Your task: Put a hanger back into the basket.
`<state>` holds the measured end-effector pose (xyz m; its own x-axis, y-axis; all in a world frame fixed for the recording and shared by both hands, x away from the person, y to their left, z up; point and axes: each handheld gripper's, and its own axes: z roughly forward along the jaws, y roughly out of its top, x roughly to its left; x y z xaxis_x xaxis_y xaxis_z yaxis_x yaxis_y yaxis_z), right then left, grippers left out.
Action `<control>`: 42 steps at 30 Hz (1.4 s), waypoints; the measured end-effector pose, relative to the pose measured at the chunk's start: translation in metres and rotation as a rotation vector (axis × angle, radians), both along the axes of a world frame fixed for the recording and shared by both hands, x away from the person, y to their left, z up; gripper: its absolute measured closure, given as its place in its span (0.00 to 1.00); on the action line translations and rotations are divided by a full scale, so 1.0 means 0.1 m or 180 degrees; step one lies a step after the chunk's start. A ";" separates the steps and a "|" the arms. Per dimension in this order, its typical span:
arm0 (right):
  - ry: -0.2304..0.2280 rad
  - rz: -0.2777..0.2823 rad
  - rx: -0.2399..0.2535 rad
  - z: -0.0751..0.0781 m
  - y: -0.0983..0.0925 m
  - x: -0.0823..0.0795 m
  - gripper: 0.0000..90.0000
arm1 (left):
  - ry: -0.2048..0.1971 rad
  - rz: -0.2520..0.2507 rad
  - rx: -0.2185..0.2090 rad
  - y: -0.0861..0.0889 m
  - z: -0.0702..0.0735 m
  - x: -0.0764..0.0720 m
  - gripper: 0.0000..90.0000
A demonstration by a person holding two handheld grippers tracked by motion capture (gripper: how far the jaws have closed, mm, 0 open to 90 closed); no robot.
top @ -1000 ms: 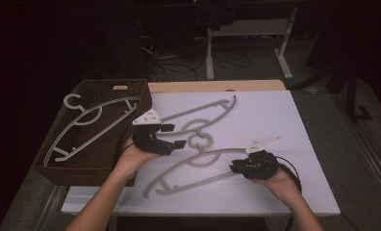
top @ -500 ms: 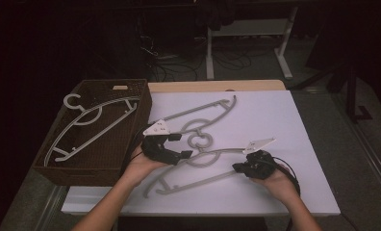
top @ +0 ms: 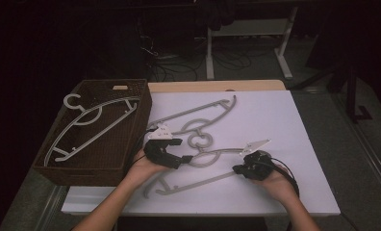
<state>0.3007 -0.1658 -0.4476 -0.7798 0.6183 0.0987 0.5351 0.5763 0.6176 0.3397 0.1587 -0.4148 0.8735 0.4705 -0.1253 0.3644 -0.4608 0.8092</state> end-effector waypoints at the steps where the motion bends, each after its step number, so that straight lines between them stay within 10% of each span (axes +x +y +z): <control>1: 0.0004 0.0000 0.0000 0.00 0.00 0.00 0.99 | 0.0050 -0.0011 0.0085 -0.01 -0.05 0.02 0.24; 10: -0.0002 0.0001 -0.0029 -0.01 0.01 0.00 0.99 | 0.0222 -0.0098 0.0612 -0.09 -0.33 0.10 0.29; 24: 0.0006 -0.0002 -0.0013 -0.02 0.00 0.00 0.99 | 0.0139 -0.0301 0.0952 -0.16 -0.35 0.07 0.65; 42: 0.0000 -0.0023 -0.0002 0.00 0.00 -0.01 0.99 | 0.0182 -0.0141 0.0982 -0.13 -0.33 0.03 0.91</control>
